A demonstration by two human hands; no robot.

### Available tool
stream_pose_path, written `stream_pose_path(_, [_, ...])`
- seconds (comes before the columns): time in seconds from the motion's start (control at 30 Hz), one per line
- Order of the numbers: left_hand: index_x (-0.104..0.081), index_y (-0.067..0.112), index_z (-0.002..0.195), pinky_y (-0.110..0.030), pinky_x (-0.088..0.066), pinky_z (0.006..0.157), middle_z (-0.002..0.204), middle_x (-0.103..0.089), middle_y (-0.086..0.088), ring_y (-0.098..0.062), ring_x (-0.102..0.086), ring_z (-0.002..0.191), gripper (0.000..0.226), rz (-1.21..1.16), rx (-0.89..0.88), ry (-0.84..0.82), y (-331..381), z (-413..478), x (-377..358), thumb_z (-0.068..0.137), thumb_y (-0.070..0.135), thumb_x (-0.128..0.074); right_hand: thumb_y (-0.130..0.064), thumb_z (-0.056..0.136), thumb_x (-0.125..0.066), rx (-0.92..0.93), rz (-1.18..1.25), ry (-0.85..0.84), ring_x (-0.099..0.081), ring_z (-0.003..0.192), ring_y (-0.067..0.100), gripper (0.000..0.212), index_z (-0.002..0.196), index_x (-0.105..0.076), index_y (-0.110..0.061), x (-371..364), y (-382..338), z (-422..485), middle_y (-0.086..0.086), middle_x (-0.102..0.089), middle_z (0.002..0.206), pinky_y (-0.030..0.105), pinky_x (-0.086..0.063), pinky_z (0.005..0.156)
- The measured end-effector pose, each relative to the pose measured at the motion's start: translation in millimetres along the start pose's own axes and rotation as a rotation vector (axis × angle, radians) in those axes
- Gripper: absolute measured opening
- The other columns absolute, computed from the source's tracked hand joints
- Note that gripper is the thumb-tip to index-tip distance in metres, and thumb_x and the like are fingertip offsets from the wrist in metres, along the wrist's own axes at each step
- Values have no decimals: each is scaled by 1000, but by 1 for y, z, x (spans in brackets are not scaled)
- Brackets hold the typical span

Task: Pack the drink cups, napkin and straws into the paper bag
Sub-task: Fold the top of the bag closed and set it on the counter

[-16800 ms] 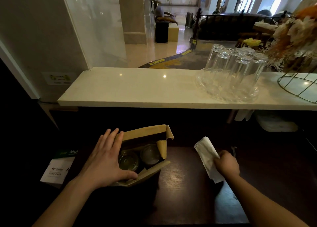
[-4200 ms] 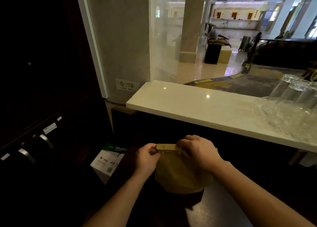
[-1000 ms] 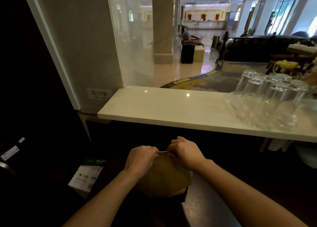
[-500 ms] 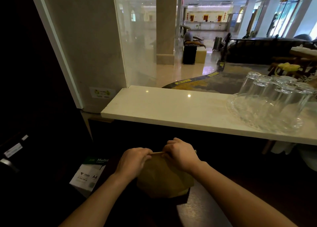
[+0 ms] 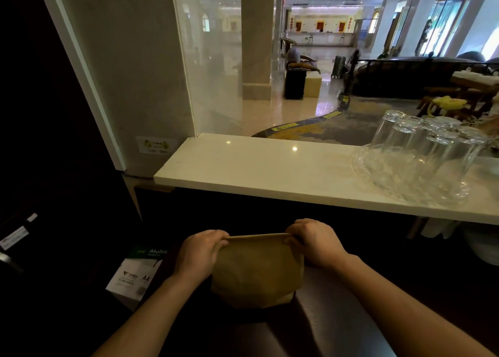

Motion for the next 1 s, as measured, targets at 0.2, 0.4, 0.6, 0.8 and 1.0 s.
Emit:
stream_pose_path(0.2, [-73, 14, 112, -23, -45, 80, 106, -69, -2, -13, -59, 95, 25, -112, 98, 39, -12, -2, -7, 91, 4, -63, -34, 93, -57, -46, 102, -12, -63, 99, 16, 20, 108, -69, -29, -1, 7, -3, -7, -72, 104, 34, -51, 81])
stream_pose_path(0.4, [-76, 17, 96, -26, -45, 71, 91, -72, 2, -15, -63, 84, 16, -71, 210, 133, -24, -7, -8, 87, 6, -70, -6, 82, -62, -63, 310, 27, -69, 98, 14, 33, 108, -73, -23, -2, 14, -7, -5, -75, 104, 29, -53, 86])
stream_pose_path(0.6, [-74, 24, 94, -22, -42, 66, 85, -68, 11, -11, -62, 81, 15, -45, 270, 147, -26, -4, -14, 87, 11, -71, -9, 82, -62, -53, 303, 9, -66, 99, 13, 34, 109, -70, -27, -3, 15, -4, -7, -73, 105, 27, -52, 84])
stream_pose_path(0.8, [-68, 40, 101, -11, -39, 65, 87, -57, 31, 13, -51, 82, 24, -57, 244, 88, -36, -6, -14, 85, 23, -73, -40, 88, -60, 55, 145, -15, -60, 106, 14, 34, 120, -63, -29, -3, -12, 11, -7, -67, 113, 31, -51, 85])
stream_pose_path(1.0, [-67, 38, 111, -21, -47, 79, 103, -61, 26, 5, -57, 99, 29, -202, 97, 80, -47, 5, 7, 82, 40, -63, -42, 93, -50, 88, 0, 13, -61, 102, 15, 27, 112, -66, -31, -4, -29, 19, -7, -66, 108, 30, -51, 78])
Point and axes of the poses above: each hand's wrist, its own z-axis towards the middle knuckle, its own x-axis out of the back of the hand, y = z × x, the point moved 4 cm from there along z, towards the middle knuckle
